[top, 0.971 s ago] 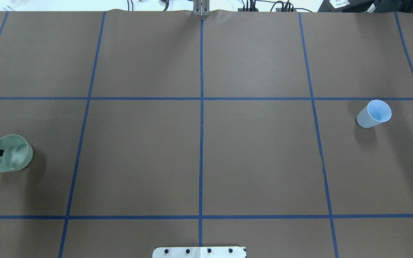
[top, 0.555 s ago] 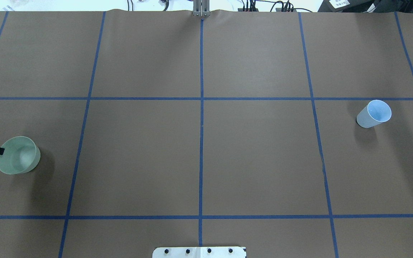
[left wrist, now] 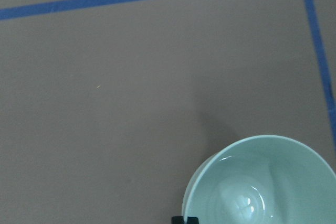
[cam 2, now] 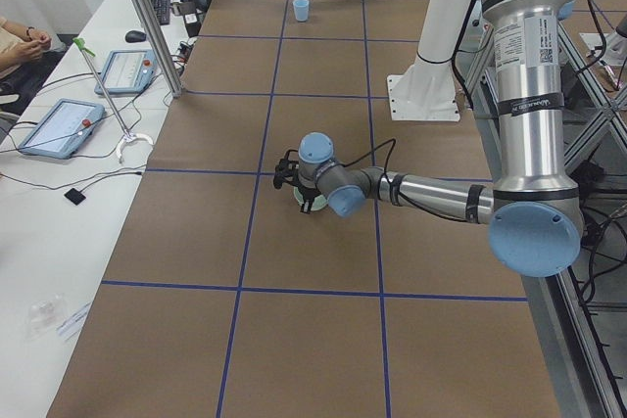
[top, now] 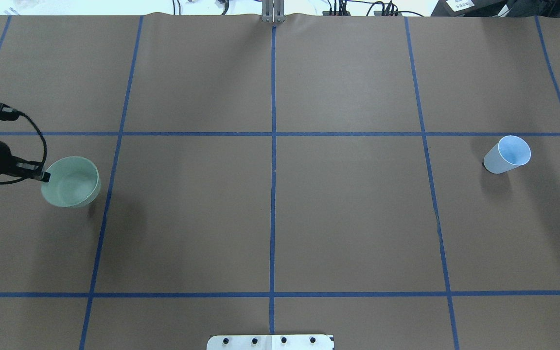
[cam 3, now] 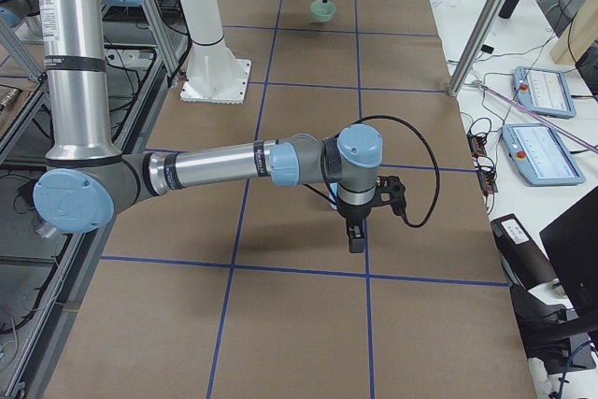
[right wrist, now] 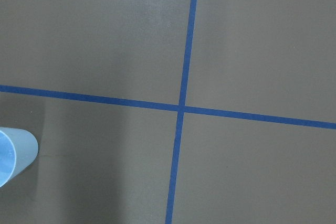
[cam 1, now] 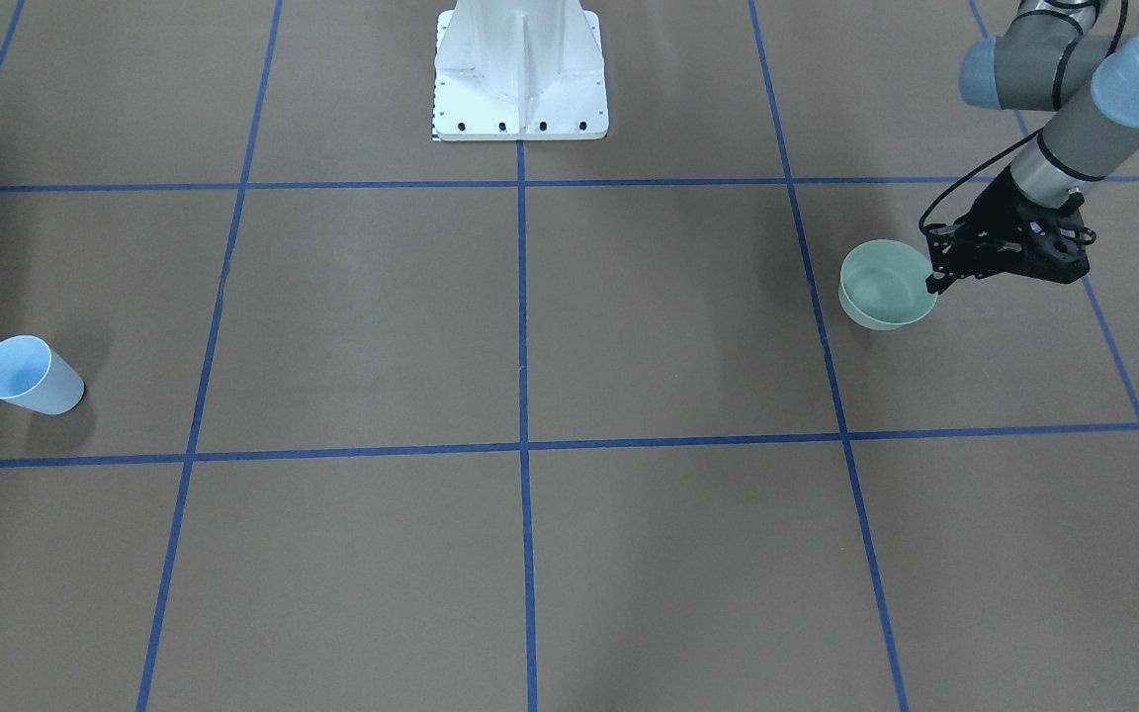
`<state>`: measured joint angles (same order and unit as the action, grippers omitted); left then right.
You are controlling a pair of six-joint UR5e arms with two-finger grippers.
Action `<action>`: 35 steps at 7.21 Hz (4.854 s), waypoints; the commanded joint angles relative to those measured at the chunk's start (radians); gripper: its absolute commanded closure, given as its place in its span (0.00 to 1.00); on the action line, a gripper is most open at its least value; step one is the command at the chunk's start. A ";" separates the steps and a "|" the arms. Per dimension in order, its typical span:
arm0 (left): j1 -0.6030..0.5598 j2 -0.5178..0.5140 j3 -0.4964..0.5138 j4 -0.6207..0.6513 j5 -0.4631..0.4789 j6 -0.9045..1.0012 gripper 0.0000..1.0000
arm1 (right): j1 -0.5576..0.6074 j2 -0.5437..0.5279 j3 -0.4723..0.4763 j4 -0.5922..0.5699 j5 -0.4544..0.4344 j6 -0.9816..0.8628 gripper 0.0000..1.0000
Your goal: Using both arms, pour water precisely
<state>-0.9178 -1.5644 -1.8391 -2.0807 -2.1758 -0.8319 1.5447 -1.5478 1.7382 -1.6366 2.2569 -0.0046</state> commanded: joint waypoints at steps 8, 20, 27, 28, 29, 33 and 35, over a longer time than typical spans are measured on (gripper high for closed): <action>0.333 -0.774 0.352 0.212 0.234 -0.483 1.00 | 0.000 0.000 0.011 0.000 0.012 0.000 0.00; 0.275 -0.728 0.081 0.532 0.272 -0.313 0.00 | -0.020 0.006 0.113 0.003 0.090 0.223 0.00; -0.223 -0.228 -0.163 0.599 -0.024 0.473 0.00 | -0.403 0.054 0.360 0.044 -0.139 0.938 0.00; -0.295 -0.179 -0.157 0.597 -0.042 0.584 0.00 | -0.464 0.055 0.383 0.046 -0.225 1.038 0.00; -0.356 -0.133 -0.137 0.597 -0.044 0.722 0.00 | -0.521 0.054 0.397 0.044 -0.325 1.114 0.00; -0.455 -0.100 -0.055 0.597 -0.088 0.884 0.00 | -0.878 0.025 0.400 0.021 -0.879 1.472 0.00; -0.454 -0.100 -0.055 0.597 -0.090 0.876 0.00 | -1.003 0.015 0.335 -0.040 -1.115 1.676 0.00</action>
<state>-1.3716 -1.6649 -1.8955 -1.4835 -2.2637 0.0464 0.6231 -1.5271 2.1148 -1.6353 1.2909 1.5458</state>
